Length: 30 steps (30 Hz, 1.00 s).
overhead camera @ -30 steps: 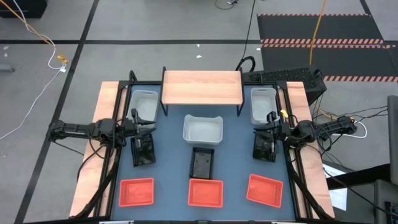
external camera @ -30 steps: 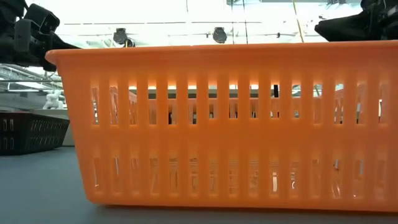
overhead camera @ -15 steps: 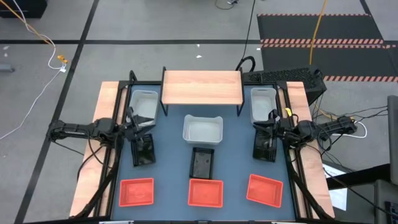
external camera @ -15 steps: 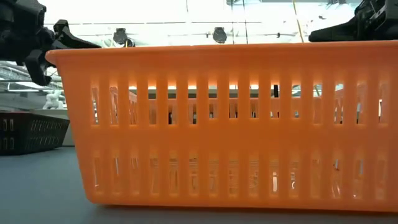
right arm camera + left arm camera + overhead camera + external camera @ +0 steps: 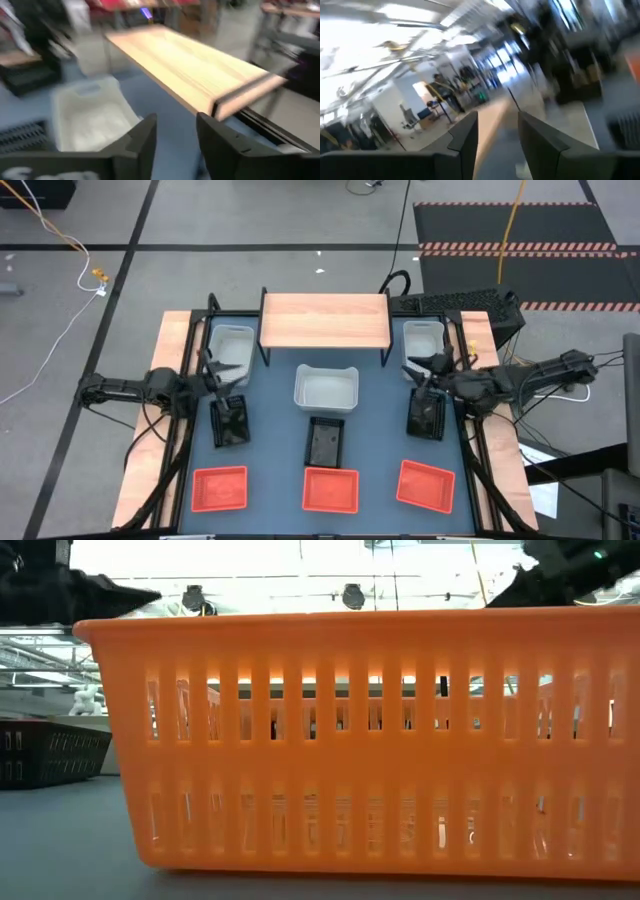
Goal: Stack baskets on shelf by color
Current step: Put the right grey bin on the shelf
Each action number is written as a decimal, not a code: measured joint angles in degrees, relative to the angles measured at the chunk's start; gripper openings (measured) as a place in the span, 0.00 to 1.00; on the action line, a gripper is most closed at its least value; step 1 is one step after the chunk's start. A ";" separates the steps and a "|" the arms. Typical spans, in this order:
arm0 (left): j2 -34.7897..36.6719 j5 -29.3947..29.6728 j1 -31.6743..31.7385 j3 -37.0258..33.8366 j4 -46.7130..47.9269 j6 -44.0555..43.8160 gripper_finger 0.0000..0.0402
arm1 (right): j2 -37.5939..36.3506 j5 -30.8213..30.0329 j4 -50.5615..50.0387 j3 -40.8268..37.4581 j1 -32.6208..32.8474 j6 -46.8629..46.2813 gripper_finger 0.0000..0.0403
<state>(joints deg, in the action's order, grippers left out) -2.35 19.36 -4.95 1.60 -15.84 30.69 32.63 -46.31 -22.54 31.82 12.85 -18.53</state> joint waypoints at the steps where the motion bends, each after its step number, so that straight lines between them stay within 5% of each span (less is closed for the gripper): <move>1: 0.05 0.27 0.00 0.09 -1.55 -3.73 0.35 | 3.11 0.13 -5.81 2.97 -0.78 -1.93 0.39; 7: 0.02 2.35 0.11 0.00 -7.21 -7.74 0.35 | 18.95 9.70 -32.98 16.83 -7.10 -9.65 0.49; 12: -0.01 5.91 0.11 0.00 -7.84 -8.41 0.35 | 27.76 21.02 -43.39 18.07 -13.45 0.16 0.48; 19: 0.00 8.30 0.11 0.00 -12.51 -10.62 0.35 | 33.14 21.42 -42.17 18.07 -21.82 7.20 0.42; 24: 0.00 8.32 0.11 0.00 -12.44 -12.03 0.35 | 32.92 30.19 -38.99 18.11 -26.03 11.16 0.42; 30: -0.41 8.40 0.11 0.00 -11.55 -12.02 0.35 | 32.78 28.62 -36.74 16.73 -29.41 13.41 0.42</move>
<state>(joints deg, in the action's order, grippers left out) -2.76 27.76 -4.84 1.61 -27.39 18.67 65.42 -17.68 -59.29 48.55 -16.55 -5.13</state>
